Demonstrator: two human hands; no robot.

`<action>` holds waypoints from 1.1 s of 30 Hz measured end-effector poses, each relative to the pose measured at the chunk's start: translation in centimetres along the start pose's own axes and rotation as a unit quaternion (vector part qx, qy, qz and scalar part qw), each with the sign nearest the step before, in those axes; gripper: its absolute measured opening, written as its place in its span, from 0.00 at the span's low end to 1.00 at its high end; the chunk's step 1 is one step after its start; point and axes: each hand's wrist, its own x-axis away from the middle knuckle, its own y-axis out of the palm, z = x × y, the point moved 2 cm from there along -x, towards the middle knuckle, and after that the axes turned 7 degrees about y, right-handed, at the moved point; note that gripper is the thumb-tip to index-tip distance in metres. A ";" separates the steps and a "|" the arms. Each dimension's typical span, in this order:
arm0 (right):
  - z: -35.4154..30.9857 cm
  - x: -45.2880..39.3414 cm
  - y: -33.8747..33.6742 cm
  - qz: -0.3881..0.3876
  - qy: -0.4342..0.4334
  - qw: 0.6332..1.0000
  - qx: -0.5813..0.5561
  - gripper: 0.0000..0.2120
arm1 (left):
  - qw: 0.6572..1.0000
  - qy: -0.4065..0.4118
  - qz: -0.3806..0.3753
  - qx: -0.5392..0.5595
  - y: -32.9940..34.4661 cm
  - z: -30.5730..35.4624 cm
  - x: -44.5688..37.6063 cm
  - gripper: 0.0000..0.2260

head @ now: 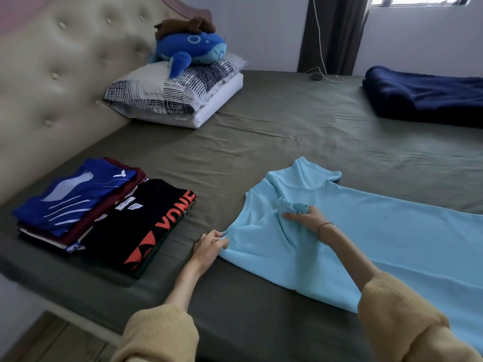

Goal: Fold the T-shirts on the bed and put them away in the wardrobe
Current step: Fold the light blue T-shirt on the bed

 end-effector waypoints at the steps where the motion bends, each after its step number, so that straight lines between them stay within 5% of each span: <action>1: 0.0 0.2 0.1 -0.013 -0.023 1.000 -0.014 0.10 | 1.000 -0.003 0.002 -0.001 0.0 0.0 0.0 0.11; 5: 0.2 2.3 0.5 -0.047 -0.223 0.970 0.088 0.08 | 1.000 -0.010 0.003 -0.003 0.1 -0.4 -0.2 0.12; 6: 0.7 2.6 0.6 -0.043 -0.277 0.944 0.175 0.05 | 1.000 -0.008 0.002 -0.003 0.0 -0.5 -0.3 0.12; 10: 3.5 3.6 1.1 -0.081 -0.345 0.813 0.461 0.26 | 1.000 -0.008 0.015 0.002 0.0 -0.5 -0.3 0.10; 15: 4.1 4.6 0.6 -0.057 -0.327 0.859 0.391 0.43 | 1.000 0.004 0.029 0.007 0.1 0.2 0.0 0.09; 21: 5.1 5.3 -1.6 0.098 -0.326 0.862 0.376 0.29 | 0.996 0.011 0.082 0.032 0.4 0.9 0.0 0.12; 27: 5.5 5.3 -2.8 0.168 -0.325 0.834 0.413 0.11 | 0.954 0.046 0.081 -0.286 3.0 3.9 -1.5 0.20; 33: 5.6 6.1 -1.9 0.193 -0.347 0.810 0.431 0.21 | 0.914 0.138 -0.005 -0.381 5.7 5.2 -2.3 0.18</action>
